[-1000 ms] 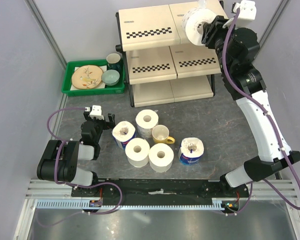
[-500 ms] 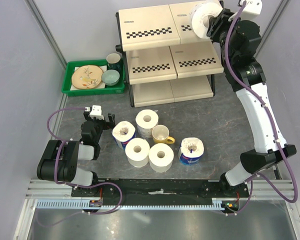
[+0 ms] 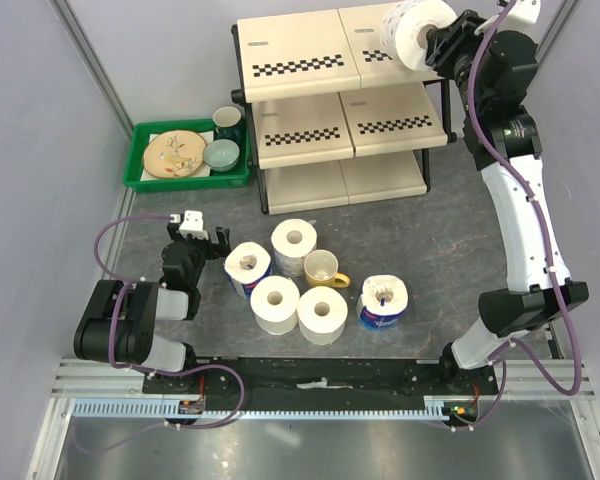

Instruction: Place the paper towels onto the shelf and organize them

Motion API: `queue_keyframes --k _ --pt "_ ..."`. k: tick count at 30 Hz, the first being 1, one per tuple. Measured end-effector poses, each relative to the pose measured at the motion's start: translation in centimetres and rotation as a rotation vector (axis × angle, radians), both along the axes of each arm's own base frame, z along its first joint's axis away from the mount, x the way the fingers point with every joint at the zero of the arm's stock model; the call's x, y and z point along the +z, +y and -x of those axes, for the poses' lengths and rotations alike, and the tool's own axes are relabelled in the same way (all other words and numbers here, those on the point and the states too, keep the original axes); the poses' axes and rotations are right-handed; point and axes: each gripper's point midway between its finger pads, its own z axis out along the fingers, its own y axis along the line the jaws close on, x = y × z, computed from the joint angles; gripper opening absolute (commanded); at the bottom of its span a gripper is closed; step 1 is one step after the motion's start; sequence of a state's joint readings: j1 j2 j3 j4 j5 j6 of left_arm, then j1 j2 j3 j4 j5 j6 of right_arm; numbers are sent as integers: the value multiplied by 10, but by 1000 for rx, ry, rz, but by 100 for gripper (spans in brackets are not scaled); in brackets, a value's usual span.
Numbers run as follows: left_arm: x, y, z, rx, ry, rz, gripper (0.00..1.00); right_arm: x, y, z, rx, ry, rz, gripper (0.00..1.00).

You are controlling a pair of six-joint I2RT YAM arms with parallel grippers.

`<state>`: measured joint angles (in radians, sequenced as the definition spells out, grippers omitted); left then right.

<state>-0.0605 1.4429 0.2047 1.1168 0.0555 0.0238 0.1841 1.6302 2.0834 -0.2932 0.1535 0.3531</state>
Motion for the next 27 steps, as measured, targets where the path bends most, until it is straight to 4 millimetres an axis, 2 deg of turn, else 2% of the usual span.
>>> queue_keyframes --k 17,20,24,27 --pt "0 0 0 0 0 0 100 -3 11 -12 53 15 -4 33" --pt "0 0 0 0 0 0 100 -3 11 -12 53 17 -4 38" --pt "0 0 0 0 0 0 100 -1 11 -13 54 15 -3 50" --pt "0 0 0 0 0 0 100 -1 12 -14 57 16 -1 55"
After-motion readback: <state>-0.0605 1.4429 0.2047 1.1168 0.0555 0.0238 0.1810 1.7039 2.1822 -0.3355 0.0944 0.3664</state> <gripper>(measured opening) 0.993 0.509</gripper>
